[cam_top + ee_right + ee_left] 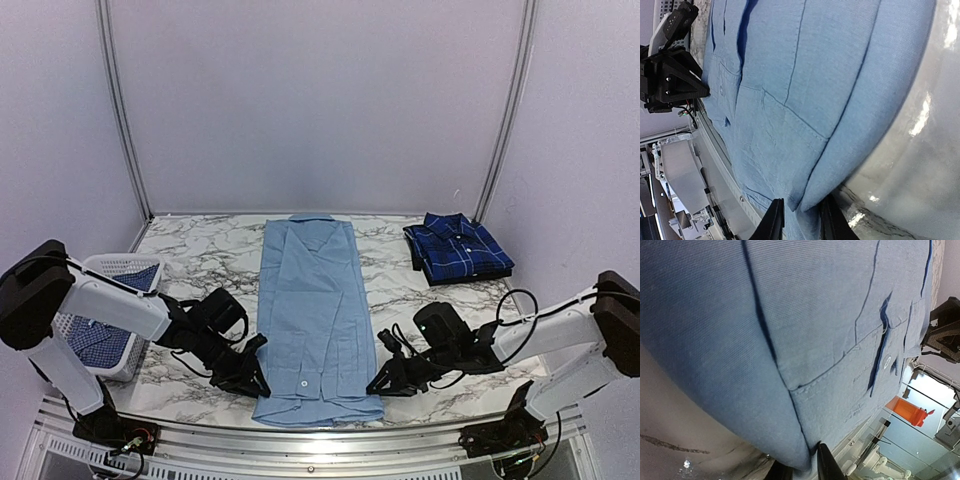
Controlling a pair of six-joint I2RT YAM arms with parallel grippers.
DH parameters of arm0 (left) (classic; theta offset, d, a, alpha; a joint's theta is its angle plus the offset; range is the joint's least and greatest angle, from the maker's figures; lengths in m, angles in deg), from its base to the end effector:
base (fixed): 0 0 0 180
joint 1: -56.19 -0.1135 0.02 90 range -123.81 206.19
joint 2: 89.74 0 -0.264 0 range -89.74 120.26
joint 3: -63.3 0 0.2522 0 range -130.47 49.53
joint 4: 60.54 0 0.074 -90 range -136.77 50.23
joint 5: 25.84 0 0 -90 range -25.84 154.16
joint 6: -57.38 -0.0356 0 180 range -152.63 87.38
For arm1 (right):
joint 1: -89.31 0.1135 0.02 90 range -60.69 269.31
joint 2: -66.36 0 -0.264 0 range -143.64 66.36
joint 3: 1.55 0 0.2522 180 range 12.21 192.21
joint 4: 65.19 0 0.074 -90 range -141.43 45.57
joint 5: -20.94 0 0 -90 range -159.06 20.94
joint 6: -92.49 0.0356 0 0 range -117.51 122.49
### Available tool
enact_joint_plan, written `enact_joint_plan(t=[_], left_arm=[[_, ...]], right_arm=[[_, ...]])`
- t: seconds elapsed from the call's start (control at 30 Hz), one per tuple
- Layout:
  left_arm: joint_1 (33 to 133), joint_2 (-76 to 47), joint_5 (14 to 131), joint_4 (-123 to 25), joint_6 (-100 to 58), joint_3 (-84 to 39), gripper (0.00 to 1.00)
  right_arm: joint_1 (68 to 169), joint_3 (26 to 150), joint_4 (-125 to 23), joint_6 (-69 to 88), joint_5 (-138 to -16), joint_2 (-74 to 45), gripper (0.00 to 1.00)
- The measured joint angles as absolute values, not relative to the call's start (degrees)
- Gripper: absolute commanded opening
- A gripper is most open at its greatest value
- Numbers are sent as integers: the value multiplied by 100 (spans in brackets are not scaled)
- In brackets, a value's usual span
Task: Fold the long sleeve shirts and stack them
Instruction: Pick up the rectangle-folded shirt from the center of the board.
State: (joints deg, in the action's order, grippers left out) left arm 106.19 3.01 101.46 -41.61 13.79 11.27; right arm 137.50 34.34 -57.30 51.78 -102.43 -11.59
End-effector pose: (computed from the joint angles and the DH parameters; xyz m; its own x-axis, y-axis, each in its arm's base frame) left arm 0.1606 -0.2249 0.1244 -0.9664 0.2553 0.0304 0.1541 0.6696 -0.7265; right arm 0.1313 0.1762 0.1233 -0.9836 -0.1501 -0.1005 -0.1731 0.6236 0.7624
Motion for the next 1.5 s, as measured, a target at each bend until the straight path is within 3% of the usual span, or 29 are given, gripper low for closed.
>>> enact_joint_plan(t=[0.23, 0.47, 0.63, 0.77, 1.0, 1.27, 1.5], left_arm=[[10619, 240, 10268, -4307, 1497, 1278, 25], [10599, 45, 10282, -4333, 1600, 1442, 33], [10601, 43, 10290, -4373, 1639, 1440, 32], [10601, 49, 10268, -4397, 1691, 1440, 25], [10595, 240, 10268, -4556, 1770, 1350, 18], [10588, 353, 10227, -4613, 1823, 1269, 0], [10402, 102, 10231, -4585, 1855, 1243, 0]], right_arm=[[13750, 3236, -5645, 5377, -10262, -853, 40], [13750, 2982, -5535, 5662, -10197, -387, 41], [13820, 2951, -5852, 5889, -10221, -630, 40], [13890, 2951, -6314, 6066, -10280, -903, 39], [13896, 2960, -6908, 6223, -10404, -1318, 32], [13879, 3054, -6985, 6241, -10455, -1430, 0], [13752, 3493, -6609, 6088, -10448, -1259, 0]])
